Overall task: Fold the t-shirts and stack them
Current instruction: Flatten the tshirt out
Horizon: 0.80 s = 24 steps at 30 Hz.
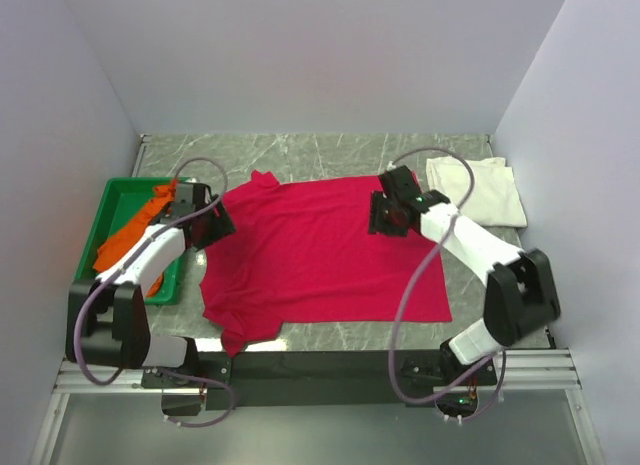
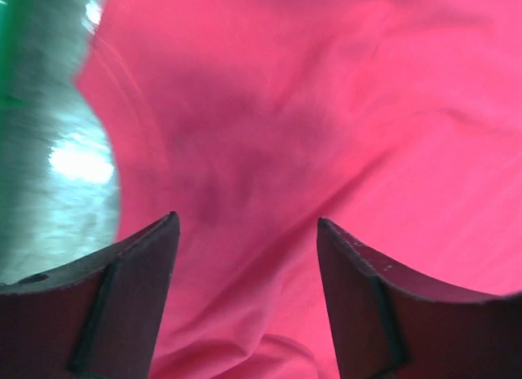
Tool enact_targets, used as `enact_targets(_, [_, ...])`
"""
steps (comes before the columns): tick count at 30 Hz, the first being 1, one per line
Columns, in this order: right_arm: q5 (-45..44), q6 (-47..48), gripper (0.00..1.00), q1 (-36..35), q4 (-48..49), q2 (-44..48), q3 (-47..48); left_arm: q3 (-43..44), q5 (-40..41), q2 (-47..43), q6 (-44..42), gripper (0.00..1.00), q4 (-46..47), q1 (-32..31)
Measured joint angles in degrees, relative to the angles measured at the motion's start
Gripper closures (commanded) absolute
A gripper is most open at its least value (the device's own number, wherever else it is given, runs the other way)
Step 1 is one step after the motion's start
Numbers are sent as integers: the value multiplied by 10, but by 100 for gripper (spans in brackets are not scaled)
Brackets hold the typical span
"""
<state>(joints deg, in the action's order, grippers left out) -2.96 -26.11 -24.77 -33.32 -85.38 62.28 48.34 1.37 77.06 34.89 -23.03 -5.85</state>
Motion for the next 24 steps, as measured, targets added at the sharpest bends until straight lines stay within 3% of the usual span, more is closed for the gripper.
enact_targets(8, [15,30,44,2,30,-127,43,-2,-3,87,41,42,-4,-48])
enact_targets(24, [27,14,44,2,32,-110,-60,-76,-10,52,106,62,2,-55])
